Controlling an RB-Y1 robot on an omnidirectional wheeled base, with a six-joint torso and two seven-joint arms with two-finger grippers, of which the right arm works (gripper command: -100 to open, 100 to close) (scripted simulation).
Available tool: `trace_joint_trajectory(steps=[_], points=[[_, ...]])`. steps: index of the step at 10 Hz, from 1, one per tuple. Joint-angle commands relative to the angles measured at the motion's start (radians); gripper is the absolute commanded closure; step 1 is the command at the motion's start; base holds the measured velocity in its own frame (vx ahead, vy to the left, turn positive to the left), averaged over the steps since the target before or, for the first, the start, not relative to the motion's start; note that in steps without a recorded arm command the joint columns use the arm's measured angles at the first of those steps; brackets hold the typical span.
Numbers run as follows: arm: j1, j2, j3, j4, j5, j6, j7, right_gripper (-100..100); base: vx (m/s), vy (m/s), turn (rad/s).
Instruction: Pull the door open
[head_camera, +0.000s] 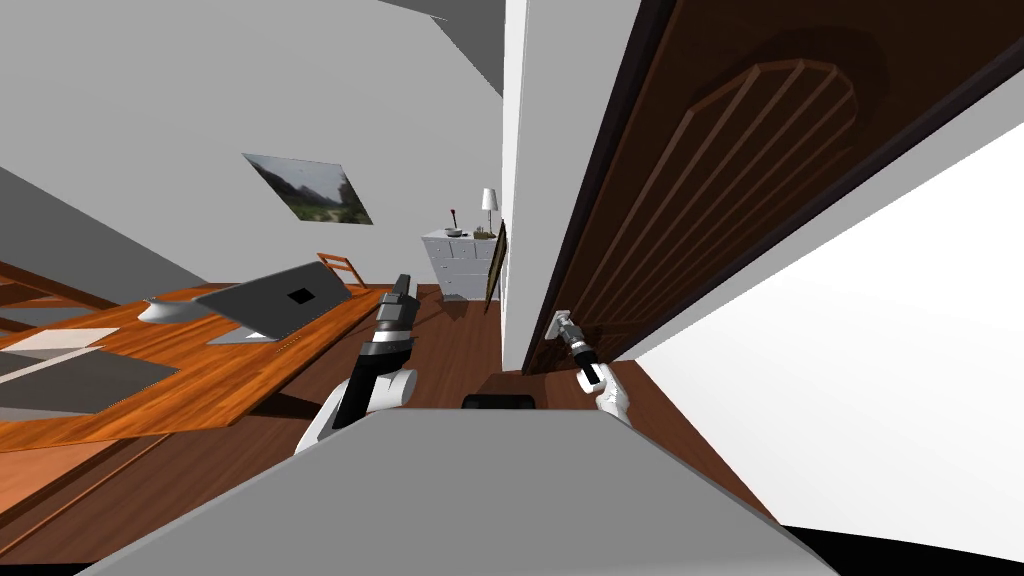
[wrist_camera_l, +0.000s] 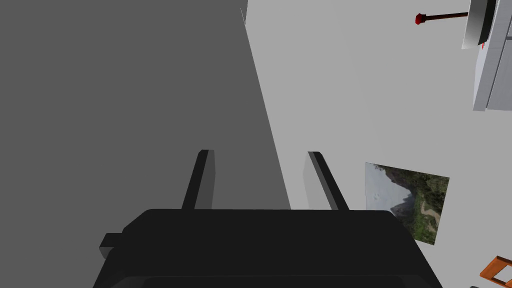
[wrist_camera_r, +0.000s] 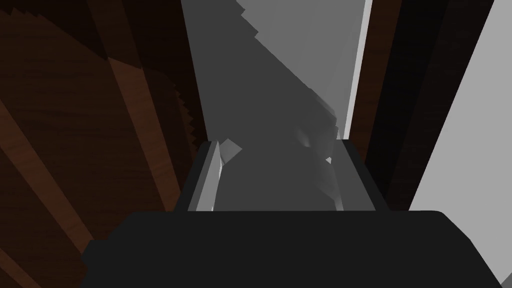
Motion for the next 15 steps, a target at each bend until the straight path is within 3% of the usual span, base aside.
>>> trace_joint_trajectory(steps=[1, 3, 4, 7, 12, 13, 15], points=[[0.001, 0.002, 0.002, 0.0, 0.0, -0.001, -0.001, 100, 0.0, 0.0, 0.0], [0.001, 0.002, 0.002, 0.0, 0.0, -0.001, -0.001, 100, 0.0, 0.0, 0.0], [0.003, 0.001, 0.009, -0.005, -0.041, 0.003, -0.041, 100, -0.054, -0.037, 0.081], [0.007, 0.001, 0.023, -0.013, -0.1, 0.008, -0.099, 100, -0.088, -0.051, 0.089], [0.018, 0.003, 0.058, -0.033, -0.245, 0.019, -0.232, 100, -0.087, -0.06, 0.098], [0.018, 0.003, 0.058, -0.033, -0.25, 0.019, -0.24, 100, -0.069, -0.055, 0.055], [0.024, 0.004, 0.075, -0.043, -0.316, 0.024, -0.301, 100, -0.073, -0.049, 0.096]])
